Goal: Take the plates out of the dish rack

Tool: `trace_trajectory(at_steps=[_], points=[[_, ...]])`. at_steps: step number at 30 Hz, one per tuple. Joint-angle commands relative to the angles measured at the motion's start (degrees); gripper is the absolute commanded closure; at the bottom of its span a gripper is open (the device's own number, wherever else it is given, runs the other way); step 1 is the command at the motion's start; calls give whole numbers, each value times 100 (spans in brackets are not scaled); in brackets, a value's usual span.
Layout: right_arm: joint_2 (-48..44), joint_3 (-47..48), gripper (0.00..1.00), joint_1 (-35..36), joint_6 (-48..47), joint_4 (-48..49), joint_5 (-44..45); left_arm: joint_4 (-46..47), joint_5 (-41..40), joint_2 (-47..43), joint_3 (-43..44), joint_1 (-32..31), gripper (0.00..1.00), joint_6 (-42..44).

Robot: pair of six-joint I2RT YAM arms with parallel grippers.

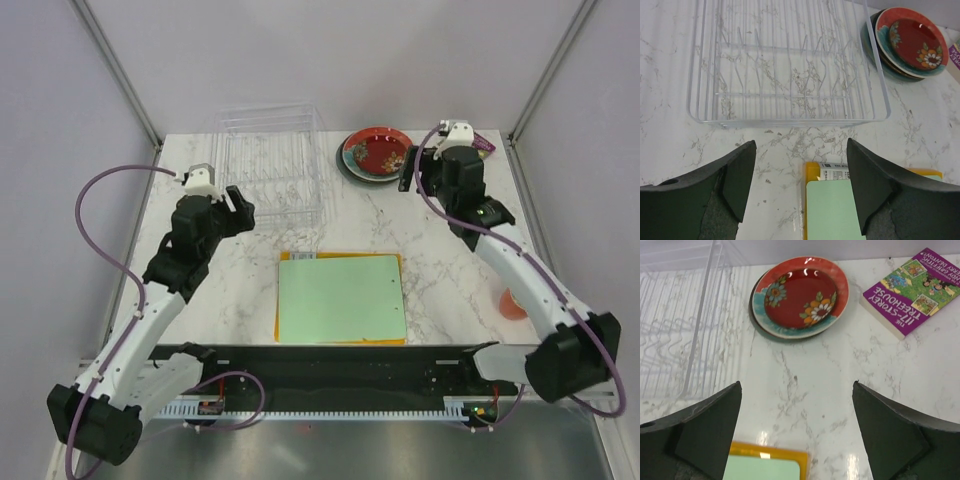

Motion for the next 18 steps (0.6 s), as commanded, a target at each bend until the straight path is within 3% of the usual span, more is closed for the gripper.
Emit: trace_trajectory(at_steps=[1, 3, 4, 9, 13, 18], points=[[-1192, -1294, 2, 531, 45, -155, 1274, 437, 98, -674, -503, -57, 20, 427], [-2007, -1814, 2, 664, 107, -76, 1478, 710, 238, -850, -863, -92, 20, 715], [-2265, -2296, 2, 690, 116, -23, 1557, 877, 230, -981, -952, -101, 5, 787], [-3487, -3178, 2, 725, 107, 284, 1856, 949, -253, -1141, -1225, -232, 5, 1094], [-3516, -3512, 2, 787, 90, 566, 1733, 931, -780, -1211, -1436, -312, 5, 1165], [-2831, -3654, 2, 787, 45, 742, 1961, 1466, -1150, -1589, -1989, -329, 4, 1201]])
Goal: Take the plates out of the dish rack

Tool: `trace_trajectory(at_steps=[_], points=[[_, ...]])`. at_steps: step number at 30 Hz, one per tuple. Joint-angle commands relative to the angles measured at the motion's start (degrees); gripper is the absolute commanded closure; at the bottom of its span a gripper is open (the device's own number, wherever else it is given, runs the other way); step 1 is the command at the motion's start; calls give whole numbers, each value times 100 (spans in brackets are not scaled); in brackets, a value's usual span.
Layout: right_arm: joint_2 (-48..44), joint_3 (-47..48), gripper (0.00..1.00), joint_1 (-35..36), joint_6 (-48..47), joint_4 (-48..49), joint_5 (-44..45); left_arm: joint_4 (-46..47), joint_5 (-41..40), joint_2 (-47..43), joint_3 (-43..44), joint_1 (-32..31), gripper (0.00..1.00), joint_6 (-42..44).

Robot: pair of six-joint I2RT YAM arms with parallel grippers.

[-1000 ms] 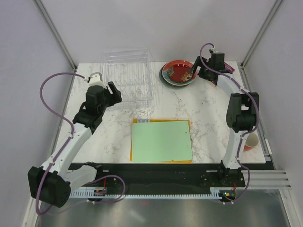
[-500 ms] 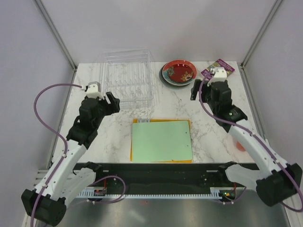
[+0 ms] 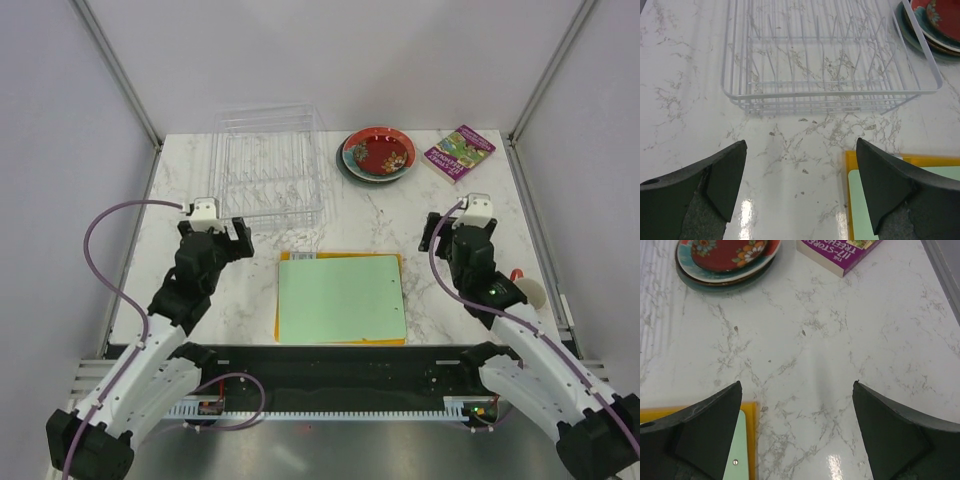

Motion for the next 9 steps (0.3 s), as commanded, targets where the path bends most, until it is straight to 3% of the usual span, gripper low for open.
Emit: trace_trajectory(at_steps=[1, 9], points=[[536, -115, 2, 22, 0, 296, 312, 685, -577, -308, -352, -21, 4, 313], [537, -414, 2, 31, -18, 1016, 426, 649, -1262, -589, -537, -21, 4, 226]])
